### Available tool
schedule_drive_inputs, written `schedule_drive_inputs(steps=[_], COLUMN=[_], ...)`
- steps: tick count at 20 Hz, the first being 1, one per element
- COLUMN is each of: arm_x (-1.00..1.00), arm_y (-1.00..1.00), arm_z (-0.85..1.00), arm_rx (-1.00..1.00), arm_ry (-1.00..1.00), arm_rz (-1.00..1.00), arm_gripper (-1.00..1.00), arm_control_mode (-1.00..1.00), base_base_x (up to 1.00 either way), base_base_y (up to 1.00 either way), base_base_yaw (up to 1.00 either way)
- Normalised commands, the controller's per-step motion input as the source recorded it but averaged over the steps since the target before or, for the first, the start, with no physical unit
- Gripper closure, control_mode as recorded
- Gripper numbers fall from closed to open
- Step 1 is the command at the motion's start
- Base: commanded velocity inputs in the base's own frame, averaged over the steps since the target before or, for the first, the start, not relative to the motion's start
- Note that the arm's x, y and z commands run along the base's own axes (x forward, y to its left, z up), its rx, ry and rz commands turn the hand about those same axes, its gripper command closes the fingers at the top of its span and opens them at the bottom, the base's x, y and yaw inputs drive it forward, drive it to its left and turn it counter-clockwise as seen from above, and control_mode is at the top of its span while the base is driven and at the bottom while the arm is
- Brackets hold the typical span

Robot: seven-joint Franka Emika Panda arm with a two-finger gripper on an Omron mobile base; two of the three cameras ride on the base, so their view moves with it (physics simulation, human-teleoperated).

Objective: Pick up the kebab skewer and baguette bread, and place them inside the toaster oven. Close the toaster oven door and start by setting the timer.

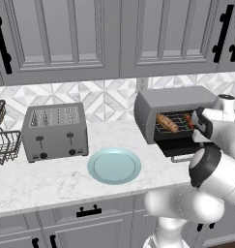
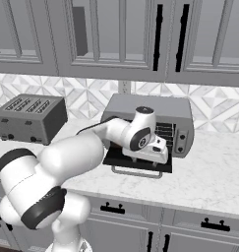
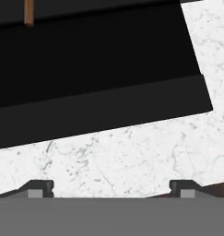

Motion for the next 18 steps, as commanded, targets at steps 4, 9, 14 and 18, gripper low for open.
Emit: schedule_drive_inputs(steps=[4, 9, 14, 18], arm_x=[0.00, 0.22, 0.40, 0.32], arm_y=[0.00, 0.00, 0.04, 0.02], arm_z=[-0.09, -0.10, -0.23, -0.30], arm_rx=[0.00, 0.00, 0.00, -0.01], arm_ry=[0.00, 0.00, 0.00, 0.00], arm_rz=[-0.10, -0.10, -0.05, -0.03], arm_gripper=[-1.00, -1.00, -1.00, -1.00], arm_control_mode=[-1.00, -1.00, -1.00, -1.00], base_base_x=[0.00, 0.00, 0.00, 0.00], base_base_y=[0.00, 0.00, 0.00, 0.00], base_base_yaw=[0.00, 0.00, 0.00, 0.00])
